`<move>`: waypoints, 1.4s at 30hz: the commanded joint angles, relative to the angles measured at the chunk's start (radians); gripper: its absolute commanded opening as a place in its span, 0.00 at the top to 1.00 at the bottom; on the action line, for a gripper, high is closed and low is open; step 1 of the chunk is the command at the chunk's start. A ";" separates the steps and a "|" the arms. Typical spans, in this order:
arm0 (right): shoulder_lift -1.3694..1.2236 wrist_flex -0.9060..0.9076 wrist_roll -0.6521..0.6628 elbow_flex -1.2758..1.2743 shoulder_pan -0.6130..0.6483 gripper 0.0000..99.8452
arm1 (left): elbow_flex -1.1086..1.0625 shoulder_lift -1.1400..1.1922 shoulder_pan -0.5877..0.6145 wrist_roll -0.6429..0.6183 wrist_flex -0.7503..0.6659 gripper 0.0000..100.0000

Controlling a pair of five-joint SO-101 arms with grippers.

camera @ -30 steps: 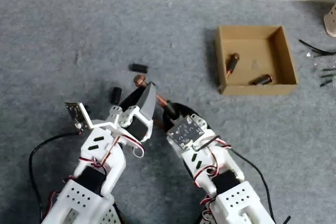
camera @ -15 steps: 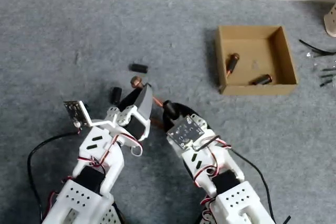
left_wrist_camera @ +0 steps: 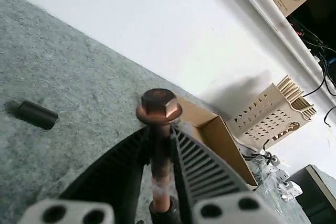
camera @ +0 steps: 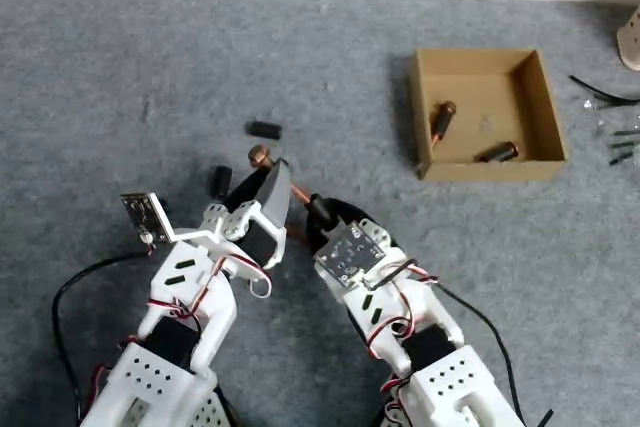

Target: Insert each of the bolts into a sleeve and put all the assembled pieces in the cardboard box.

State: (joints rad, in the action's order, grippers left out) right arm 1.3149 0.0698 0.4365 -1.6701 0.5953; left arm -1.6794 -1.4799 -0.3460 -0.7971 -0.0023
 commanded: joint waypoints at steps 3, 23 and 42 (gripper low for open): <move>0.018 -0.036 0.012 -0.108 0.015 1.00 | -0.024 -0.013 -0.033 -0.011 0.031 0.99; 0.018 -0.031 0.009 -0.108 0.005 1.00 | 0.001 -0.021 -0.019 -0.011 0.021 0.99; 0.016 -0.030 0.012 -0.110 0.008 1.00 | 0.041 -0.019 0.002 -0.077 0.011 0.99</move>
State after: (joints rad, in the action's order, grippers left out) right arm 1.3257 0.0698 0.4381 -1.6717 0.5953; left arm -1.6732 -1.4814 -0.3245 -0.8631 0.0345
